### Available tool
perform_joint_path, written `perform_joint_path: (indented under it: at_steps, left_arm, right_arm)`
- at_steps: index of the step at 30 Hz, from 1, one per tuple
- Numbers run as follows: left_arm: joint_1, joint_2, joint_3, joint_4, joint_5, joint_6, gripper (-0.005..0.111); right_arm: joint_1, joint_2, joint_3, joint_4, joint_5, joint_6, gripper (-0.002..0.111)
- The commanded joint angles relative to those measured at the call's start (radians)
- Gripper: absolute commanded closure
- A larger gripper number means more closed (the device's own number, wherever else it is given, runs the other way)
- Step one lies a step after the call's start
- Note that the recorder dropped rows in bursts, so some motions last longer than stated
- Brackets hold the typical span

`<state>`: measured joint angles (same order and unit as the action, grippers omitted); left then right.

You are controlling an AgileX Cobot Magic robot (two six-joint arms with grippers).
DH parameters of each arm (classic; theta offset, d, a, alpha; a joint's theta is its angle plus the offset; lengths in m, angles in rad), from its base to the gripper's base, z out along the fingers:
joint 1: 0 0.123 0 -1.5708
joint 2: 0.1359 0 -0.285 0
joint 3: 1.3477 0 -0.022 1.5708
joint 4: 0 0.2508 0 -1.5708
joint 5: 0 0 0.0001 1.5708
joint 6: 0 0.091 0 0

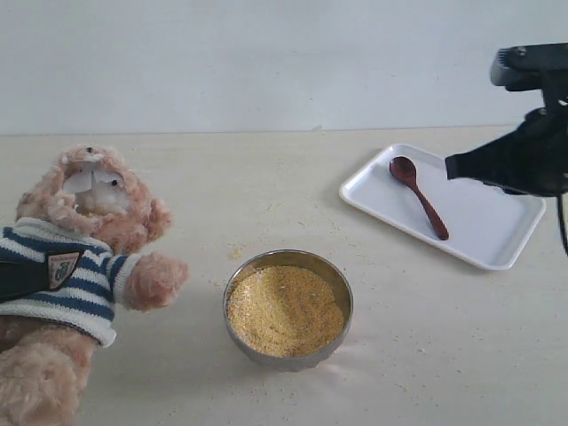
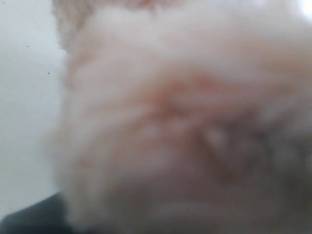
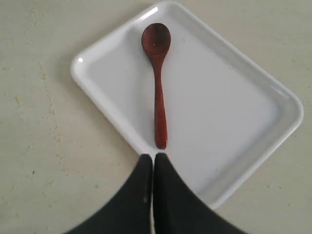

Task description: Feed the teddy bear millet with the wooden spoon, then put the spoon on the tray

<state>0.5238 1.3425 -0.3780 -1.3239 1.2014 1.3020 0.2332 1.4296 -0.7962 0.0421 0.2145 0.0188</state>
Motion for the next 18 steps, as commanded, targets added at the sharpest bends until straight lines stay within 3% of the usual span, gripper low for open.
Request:
perform_joint_path:
  at_steps: [1,10,18]
  left_arm:
    - [0.002,-0.01,0.006,-0.018,0.02,0.008,0.102]
    - [0.002,-0.01,0.006,-0.018,0.02,0.008,0.102]
    - [0.002,-0.01,0.006,-0.018,0.02,0.008,0.102]
  right_arm:
    - [-0.004,-0.232,0.188,0.031,-0.087,0.013,0.108]
    - [-0.004,-0.71,0.455,0.031,-0.06,0.031,0.108]
    - [-0.004,-1.042,0.558,0.031,-0.06,0.031,0.108]
